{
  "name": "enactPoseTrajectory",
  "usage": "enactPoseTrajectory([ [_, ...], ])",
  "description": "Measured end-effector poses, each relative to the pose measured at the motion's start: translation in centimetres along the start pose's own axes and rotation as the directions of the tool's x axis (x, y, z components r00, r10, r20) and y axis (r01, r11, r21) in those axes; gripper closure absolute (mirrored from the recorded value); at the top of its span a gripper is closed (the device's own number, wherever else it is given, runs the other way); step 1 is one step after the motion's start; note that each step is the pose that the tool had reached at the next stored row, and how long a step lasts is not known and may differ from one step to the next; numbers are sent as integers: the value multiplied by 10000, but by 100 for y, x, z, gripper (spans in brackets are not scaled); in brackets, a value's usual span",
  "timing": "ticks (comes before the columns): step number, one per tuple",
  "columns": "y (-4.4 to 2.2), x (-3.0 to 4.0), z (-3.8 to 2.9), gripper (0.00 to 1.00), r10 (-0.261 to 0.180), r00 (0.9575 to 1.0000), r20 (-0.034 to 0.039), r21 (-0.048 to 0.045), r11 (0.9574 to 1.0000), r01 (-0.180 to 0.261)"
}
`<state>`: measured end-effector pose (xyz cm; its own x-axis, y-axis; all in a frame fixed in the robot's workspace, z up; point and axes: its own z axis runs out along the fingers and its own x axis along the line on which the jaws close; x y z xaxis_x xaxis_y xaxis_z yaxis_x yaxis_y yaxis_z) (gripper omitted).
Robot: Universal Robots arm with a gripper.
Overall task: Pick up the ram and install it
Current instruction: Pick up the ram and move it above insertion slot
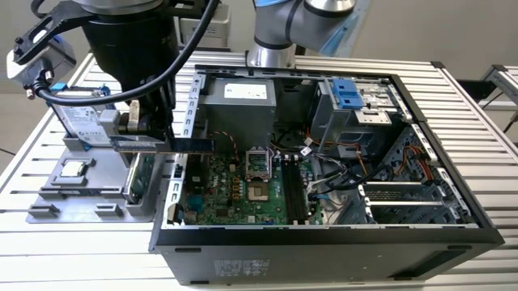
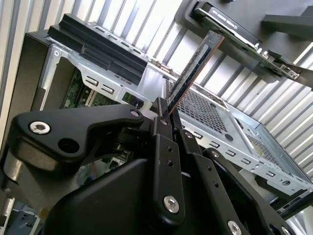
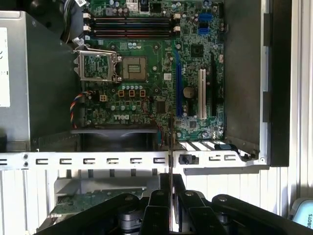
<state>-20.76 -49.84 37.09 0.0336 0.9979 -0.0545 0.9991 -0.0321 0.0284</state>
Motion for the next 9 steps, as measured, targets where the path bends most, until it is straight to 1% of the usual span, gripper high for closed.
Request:
enactPoseTrajectory([
  [9,75,2,2,100,2,10000,0,0,10000,-2],
])
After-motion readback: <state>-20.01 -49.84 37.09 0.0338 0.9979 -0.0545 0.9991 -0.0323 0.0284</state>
